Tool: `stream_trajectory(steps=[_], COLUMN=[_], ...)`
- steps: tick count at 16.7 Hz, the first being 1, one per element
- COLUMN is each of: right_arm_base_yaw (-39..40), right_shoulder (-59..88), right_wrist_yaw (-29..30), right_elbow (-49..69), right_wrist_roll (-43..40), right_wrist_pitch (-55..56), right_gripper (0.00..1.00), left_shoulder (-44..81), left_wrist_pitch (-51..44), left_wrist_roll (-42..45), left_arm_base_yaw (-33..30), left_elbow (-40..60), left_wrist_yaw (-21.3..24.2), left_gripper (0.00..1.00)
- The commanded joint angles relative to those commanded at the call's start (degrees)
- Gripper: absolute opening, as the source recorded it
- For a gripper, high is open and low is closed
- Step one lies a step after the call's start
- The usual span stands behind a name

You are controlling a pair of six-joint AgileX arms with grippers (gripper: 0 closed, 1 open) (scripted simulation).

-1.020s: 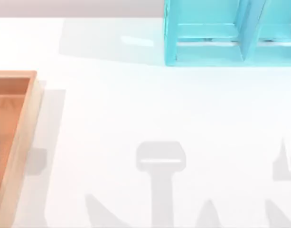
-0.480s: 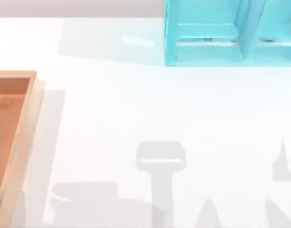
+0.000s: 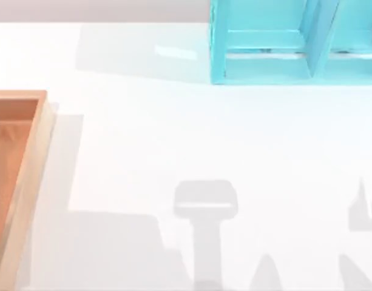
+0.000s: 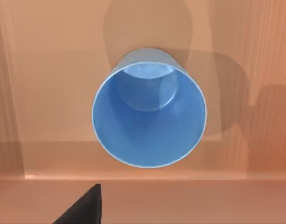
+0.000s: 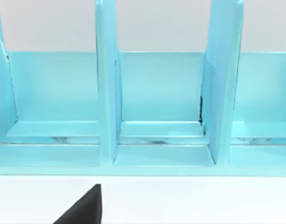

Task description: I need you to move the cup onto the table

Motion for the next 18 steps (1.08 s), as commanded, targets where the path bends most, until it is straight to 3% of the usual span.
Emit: stream_trajectory(steps=[7,14,18], right_arm_base_yaw=[0.0,0.0,0.0], right_shoulder=[0.0,0.0,0.0], right_wrist_yaw=[0.0,0.0,0.0], right_elbow=[0.0,0.0,0.0], right_wrist_roll=[0.0,0.0,0.0], right_wrist_pitch=[0.0,0.0,0.0], right_gripper=[1.00,1.00,1.00], left_shoulder=[0.5,5.6,6.5], left_wrist_pitch=[2.4,21.0,24.1], left_wrist_roll=[-0.1,0.3,0.4], left_arm_base_yaw=[-0.2,0.2,0.3], left_elbow=[-2.1,-14.9,-17.5], left_wrist_yaw=[0.0,0.0,0.0], left_gripper=[1.00,1.00,1.00])
